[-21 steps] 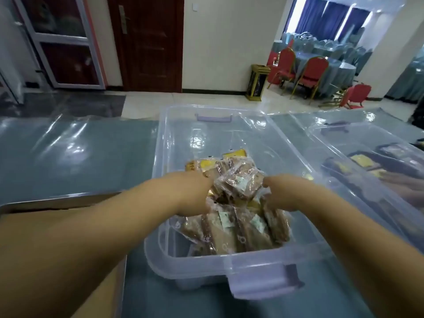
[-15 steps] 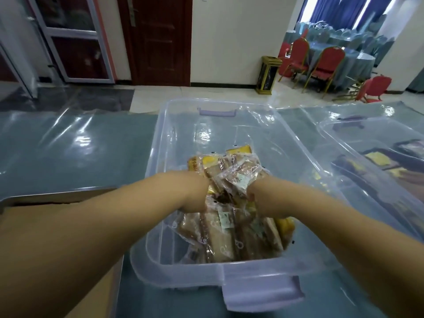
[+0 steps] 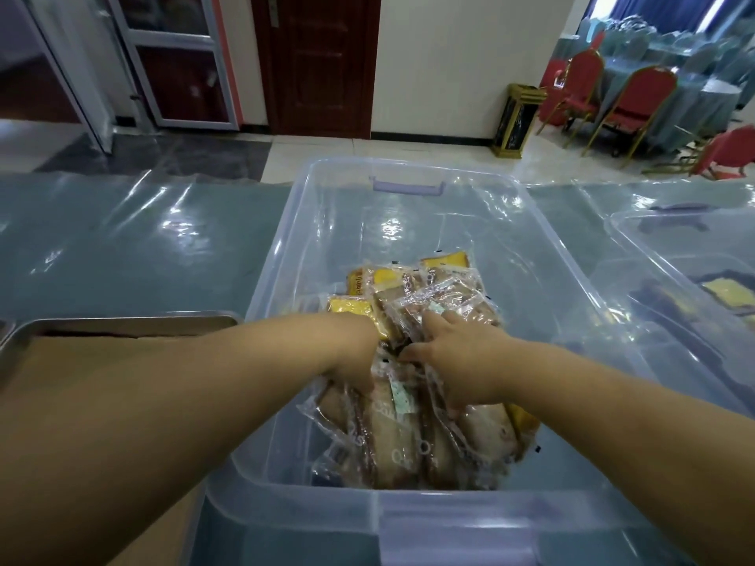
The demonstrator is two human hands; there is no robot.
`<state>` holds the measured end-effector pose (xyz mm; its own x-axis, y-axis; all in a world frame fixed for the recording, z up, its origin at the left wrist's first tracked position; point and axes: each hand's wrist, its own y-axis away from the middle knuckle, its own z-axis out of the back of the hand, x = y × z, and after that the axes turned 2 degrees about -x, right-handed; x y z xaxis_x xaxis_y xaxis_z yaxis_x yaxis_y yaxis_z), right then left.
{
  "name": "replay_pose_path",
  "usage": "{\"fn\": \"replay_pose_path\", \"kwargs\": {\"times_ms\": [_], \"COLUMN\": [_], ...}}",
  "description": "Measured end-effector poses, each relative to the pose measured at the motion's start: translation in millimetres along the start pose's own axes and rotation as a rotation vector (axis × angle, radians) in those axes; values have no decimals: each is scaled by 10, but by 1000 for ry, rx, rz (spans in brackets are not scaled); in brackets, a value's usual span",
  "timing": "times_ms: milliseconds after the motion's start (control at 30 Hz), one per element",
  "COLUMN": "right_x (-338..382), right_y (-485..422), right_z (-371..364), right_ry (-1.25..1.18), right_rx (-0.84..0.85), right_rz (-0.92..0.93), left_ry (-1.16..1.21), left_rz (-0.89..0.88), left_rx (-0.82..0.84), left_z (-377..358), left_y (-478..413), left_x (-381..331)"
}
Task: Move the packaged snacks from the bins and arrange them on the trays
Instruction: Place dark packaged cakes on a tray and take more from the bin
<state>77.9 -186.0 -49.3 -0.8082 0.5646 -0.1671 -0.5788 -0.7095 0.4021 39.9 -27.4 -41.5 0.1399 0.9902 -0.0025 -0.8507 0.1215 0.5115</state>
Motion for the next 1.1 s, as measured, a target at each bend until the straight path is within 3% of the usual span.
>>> {"fn": "replay_pose_path", "kwargs": {"times_ms": [267,367,567,800,933,1100], "right_x": [39,-18,-77,-233,-268,-191], "right_y": [19,61,146,348,515,713], "right_z": [24,76,121,303,470,687], "right_ry": [68,-15,-207,-415,-593,-705], "right_rx": [14,70,96,-102,-273,-593], "right_rz": [46,43,23,-111,-226,-308], "left_ry": [202,326,368,554,691,1026], "left_rz": [35,-74,-37,39,10,-27], "left_rx": [56,26,-29,-341,-658,-1035], "left_z": [20,-8,4,96,168,204], "left_y": [-25,39,88,347,597,1007], "left_x": [3,-38,-83,171,285,482]}}
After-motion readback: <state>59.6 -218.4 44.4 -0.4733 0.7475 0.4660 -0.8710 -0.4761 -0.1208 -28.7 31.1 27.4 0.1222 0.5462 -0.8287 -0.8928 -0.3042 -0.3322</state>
